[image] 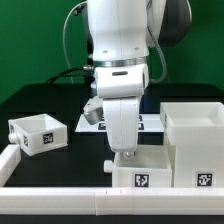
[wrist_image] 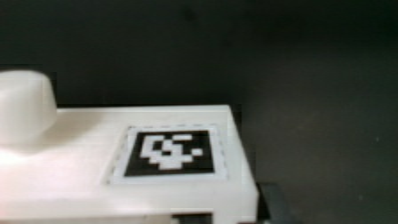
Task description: Assemble drawer
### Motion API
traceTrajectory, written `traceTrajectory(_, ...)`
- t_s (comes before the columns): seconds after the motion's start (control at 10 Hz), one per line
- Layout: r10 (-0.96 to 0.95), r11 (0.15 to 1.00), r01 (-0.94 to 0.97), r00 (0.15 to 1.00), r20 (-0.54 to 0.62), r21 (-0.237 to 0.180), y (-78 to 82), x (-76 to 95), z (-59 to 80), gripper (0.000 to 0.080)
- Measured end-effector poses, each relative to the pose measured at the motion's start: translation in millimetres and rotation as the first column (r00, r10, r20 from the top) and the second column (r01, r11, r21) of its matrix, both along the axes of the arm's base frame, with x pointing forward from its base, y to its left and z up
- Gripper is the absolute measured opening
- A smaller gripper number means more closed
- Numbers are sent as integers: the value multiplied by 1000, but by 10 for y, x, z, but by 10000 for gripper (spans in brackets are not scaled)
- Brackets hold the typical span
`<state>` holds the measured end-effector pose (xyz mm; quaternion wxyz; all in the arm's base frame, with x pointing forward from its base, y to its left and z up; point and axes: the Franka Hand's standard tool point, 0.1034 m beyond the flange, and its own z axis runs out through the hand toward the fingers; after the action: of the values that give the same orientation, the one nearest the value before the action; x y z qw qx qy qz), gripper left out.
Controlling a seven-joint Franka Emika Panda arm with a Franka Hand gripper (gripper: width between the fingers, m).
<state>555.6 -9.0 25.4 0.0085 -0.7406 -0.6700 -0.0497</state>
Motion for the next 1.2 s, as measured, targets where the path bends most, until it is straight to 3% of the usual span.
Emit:
traceTrajectory(0.4,8,1000,-8,1000,0,2,54,-25,-4,41)
traceTrajectory(1.2,21,1000,-21,1000,-5,-1,9,-42,3,41)
